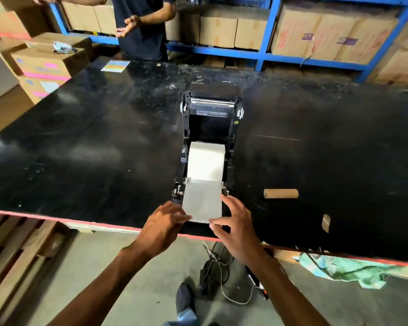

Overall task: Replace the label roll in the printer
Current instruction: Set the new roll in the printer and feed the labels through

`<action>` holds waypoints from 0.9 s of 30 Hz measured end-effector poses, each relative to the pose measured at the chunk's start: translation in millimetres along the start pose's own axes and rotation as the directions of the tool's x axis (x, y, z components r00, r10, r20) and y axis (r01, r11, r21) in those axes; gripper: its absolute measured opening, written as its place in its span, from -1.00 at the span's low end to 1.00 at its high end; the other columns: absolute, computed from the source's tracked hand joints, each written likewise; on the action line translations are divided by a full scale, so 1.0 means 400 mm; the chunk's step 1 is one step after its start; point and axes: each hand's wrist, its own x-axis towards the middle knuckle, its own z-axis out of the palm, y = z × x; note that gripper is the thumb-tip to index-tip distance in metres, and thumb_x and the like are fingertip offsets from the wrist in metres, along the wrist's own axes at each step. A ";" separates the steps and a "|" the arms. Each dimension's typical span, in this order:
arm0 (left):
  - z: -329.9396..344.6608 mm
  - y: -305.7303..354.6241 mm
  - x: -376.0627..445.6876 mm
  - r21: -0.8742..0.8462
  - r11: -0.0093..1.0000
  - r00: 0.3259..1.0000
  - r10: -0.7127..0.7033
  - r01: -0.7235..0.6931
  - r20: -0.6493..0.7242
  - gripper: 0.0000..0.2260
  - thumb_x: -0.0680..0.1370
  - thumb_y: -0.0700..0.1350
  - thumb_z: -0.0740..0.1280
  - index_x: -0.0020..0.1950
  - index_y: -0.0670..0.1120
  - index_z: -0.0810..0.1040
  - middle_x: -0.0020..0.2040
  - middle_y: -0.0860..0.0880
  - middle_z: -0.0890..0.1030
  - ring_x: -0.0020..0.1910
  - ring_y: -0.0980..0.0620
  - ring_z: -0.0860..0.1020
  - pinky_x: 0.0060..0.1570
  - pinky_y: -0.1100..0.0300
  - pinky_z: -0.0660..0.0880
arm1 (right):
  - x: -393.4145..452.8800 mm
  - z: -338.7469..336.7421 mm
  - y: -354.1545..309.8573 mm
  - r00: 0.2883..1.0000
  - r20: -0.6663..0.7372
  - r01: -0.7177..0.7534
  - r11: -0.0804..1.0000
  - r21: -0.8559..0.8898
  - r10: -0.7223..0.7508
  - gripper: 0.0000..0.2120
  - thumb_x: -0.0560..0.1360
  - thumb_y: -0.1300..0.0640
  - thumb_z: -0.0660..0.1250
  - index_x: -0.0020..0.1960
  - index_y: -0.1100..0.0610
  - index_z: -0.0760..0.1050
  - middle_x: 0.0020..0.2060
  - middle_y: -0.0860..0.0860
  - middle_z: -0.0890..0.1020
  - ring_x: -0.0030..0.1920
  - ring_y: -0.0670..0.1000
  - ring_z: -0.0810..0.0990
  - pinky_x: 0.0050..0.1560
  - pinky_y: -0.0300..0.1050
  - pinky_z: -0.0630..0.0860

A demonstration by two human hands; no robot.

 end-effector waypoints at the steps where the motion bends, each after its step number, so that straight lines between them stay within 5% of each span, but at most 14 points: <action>1: -0.001 0.004 -0.006 -0.010 1.000 1.000 -0.012 0.012 0.005 -0.81 0.49 -0.27 0.40 0.06 -0.12 0.70 -0.07 -0.10 0.70 -0.04 -0.11 0.60 -0.17 0.22 0.38 | -0.006 0.002 -0.001 1.000 -0.004 0.009 1.000 0.001 -0.009 -0.84 0.47 0.04 0.35 -0.07 0.03 0.70 0.43 0.08 0.39 0.47 0.07 0.23 0.40 -0.03 0.13; 9: -0.001 0.005 -0.034 -0.206 0.965 0.987 -0.153 0.161 0.053 -0.82 0.52 -0.16 0.37 0.10 -0.09 0.67 -0.01 -0.03 0.65 -0.04 0.04 0.57 -0.12 0.12 0.59 | -0.025 0.010 0.004 0.999 0.049 0.008 1.000 -0.006 -0.008 -0.82 0.49 0.03 0.33 -0.01 0.01 0.69 0.40 0.06 0.41 0.45 0.05 0.24 0.40 -0.02 0.13; 13: 0.001 -0.013 0.007 -0.543 0.708 0.843 -0.537 0.451 0.000 -0.81 0.56 -0.10 0.32 0.10 -0.11 0.65 -0.03 -0.01 0.65 -0.09 0.09 0.60 -0.13 0.50 0.46 | -0.003 -0.010 0.016 0.993 0.118 0.026 1.000 0.005 -0.027 -0.75 0.42 -0.10 0.38 0.01 -0.01 0.67 0.36 0.04 0.44 0.43 0.01 0.26 0.35 -0.12 0.10; 18: -0.007 -0.050 0.074 -0.720 0.146 0.604 -0.669 0.678 0.433 -0.60 0.59 0.23 0.05 -0.20 0.07 0.57 -0.13 0.07 0.64 -0.01 0.03 0.58 0.19 0.01 0.45 | 0.150 -0.110 -0.007 0.996 0.082 0.042 0.998 0.036 -0.045 -0.79 0.44 -0.06 0.39 -0.02 0.02 0.68 0.19 0.05 0.58 0.29 0.04 0.43 0.29 -0.06 0.23; 20: -0.003 -0.062 0.092 -0.708 0.077 0.575 -0.648 0.702 0.500 -0.53 0.59 0.25 -0.01 -0.06 0.05 0.62 0.01 -0.03 0.67 0.11 -0.05 0.59 0.29 -0.04 0.39 | 0.245 -0.167 -0.032 0.997 -0.019 0.069 0.997 0.024 -0.068 -0.80 0.45 0.00 0.40 0.01 0.06 0.67 0.14 0.08 0.62 0.23 0.08 0.50 0.31 0.06 0.33; 22: 0.002 -0.076 0.101 -0.691 0.051 0.538 -0.670 0.721 0.512 -0.46 0.59 0.25 0.01 0.18 -0.08 0.59 0.15 -0.12 0.64 0.16 -0.10 0.57 0.32 -0.05 0.39 | 0.341 -0.221 -0.059 0.986 -0.135 0.101 0.995 -0.010 -0.101 -0.76 0.47 0.03 0.38 0.09 0.09 0.64 0.16 0.09 0.62 0.23 0.10 0.51 0.32 -0.05 0.29; 24: 0.002 -0.087 0.106 -0.675 0.041 0.514 -0.683 0.737 0.520 -0.41 0.58 0.25 0.04 0.30 -0.16 0.51 0.20 -0.17 0.62 0.14 -0.12 0.58 0.26 -0.02 0.43 | 0.436 -0.267 -0.084 0.971 -0.204 0.110 0.992 -0.067 -0.122 -0.66 0.50 0.02 0.33 0.24 0.10 0.55 0.31 0.10 0.52 0.34 0.10 0.41 0.30 -0.14 0.16; 27: -0.002 -0.096 0.110 -0.650 0.045 0.507 -0.667 0.759 0.546 -0.41 0.58 0.26 0.05 0.31 -0.17 0.51 0.19 -0.18 0.62 0.16 -0.13 0.58 0.29 -0.04 0.44 | 0.556 -0.315 -0.107 0.975 -0.203 0.050 0.983 -0.175 -0.086 -0.48 0.53 -0.03 0.26 0.44 0.08 0.31 0.51 0.11 0.24 0.51 0.11 0.16 0.44 0.08 0.06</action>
